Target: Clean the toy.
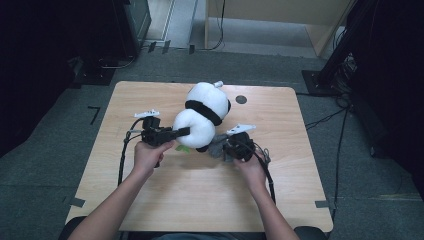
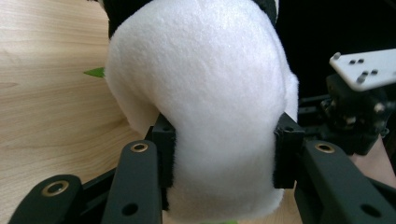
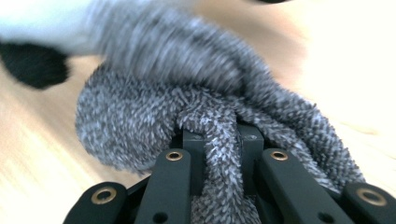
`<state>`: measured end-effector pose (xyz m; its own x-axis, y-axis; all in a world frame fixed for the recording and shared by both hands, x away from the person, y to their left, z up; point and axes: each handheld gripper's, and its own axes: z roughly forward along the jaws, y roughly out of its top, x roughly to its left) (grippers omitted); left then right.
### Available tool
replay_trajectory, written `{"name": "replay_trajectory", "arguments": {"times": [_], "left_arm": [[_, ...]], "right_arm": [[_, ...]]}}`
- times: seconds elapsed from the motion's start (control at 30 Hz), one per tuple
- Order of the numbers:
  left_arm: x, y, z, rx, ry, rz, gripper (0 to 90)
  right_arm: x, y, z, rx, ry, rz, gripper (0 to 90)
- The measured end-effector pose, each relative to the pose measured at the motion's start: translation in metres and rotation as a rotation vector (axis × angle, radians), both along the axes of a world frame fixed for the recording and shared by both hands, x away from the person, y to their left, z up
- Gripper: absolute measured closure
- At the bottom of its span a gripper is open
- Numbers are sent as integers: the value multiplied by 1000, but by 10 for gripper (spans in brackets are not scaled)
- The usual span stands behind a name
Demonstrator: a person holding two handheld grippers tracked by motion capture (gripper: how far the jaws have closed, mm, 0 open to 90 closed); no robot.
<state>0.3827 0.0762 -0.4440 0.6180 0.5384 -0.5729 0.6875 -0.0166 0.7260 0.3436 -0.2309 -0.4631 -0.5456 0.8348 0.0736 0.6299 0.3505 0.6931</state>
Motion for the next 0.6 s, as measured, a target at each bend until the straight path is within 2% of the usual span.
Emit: {"name": "replay_trajectory", "arguments": {"times": [0.13,0.2,0.27,0.37,0.43,0.5,0.6], "left_arm": [[1,1,-2,6,3,7,568],[0,-1,-3,26,2,8,568],[0,-4,-6,27,10,2,567],[-1,-10,-8,36,12,-10,567],[-4,-14,-8,46,7,-12,567],[-5,-16,-9,56,7,-10,568],[-6,-18,-11,39,25,-14,568]], "right_arm": [[-2,-17,17,75,-49,-53,804],[-6,-21,30,122,-86,-58,803],[-11,-19,42,157,-118,-38,803],[-20,1,53,179,-142,34,803],[-25,21,52,164,-136,90,802],[-30,38,50,126,-134,132,803],[-35,56,48,141,-121,192,803]]}}
